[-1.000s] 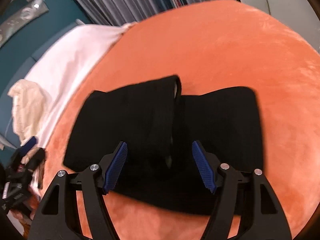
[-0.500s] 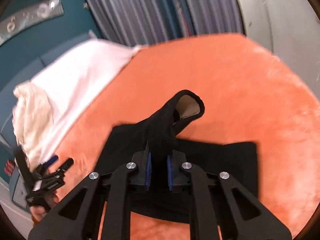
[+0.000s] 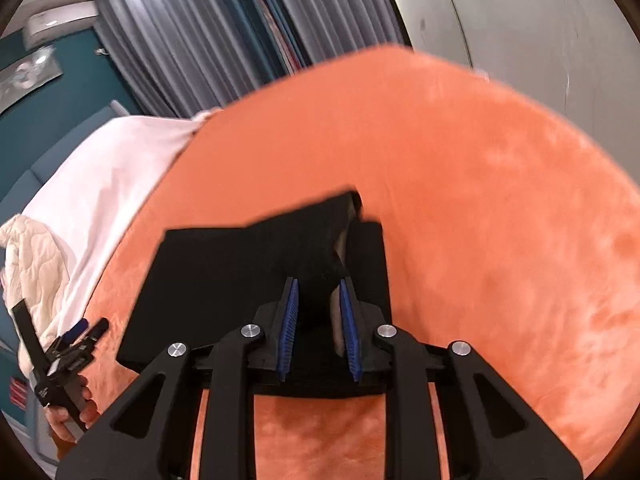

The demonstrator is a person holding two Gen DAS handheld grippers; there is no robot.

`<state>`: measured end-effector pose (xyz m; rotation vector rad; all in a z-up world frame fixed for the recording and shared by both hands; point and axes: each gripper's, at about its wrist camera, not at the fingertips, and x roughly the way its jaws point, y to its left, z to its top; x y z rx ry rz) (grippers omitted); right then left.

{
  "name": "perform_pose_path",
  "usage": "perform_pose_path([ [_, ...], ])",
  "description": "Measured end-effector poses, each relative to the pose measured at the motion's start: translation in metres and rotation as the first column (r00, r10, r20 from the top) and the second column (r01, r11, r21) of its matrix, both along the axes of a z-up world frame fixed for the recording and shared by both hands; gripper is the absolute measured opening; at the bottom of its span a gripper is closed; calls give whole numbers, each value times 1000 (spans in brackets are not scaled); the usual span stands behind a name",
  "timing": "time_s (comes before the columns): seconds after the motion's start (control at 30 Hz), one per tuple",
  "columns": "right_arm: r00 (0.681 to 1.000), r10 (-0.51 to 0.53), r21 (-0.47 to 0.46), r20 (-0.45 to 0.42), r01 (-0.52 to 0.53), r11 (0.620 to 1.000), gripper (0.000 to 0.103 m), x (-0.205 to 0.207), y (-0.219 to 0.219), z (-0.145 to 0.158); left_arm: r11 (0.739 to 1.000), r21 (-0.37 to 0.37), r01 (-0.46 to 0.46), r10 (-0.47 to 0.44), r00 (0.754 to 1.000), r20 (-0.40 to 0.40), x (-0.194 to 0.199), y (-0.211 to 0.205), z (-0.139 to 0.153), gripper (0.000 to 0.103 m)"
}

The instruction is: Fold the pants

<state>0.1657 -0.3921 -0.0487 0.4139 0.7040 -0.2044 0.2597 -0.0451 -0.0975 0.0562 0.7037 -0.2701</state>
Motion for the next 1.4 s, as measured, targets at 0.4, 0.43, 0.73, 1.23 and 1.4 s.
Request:
perform_pose_path([
  [0.4, 954, 291, -107, -72, -298, 949, 21, 29, 115, -15, 993, 64, -98, 98, 995, 0, 11, 24, 1, 97],
  [0.43, 933, 347, -85, -91, -355, 931, 21, 31, 136, -25, 992, 49, -118, 118, 993, 0, 13, 32, 4, 97],
  [0.73, 862, 468, -17, -196, -480, 877, 21, 81, 221, -83, 984, -20, -178, 178, 984, 9, 15, 69, 20, 97],
  [1.23, 871, 438, -232, -225, -484, 844, 20, 88, 269, -72, 981, -31, -191, 190, 982, -22, 20, 79, 21, 97],
  [1.4, 852, 448, -277, -271, -515, 811, 20, 90, 285, -102, 979, 15, -202, 202, 979, -20, 21, 73, 16, 97],
])
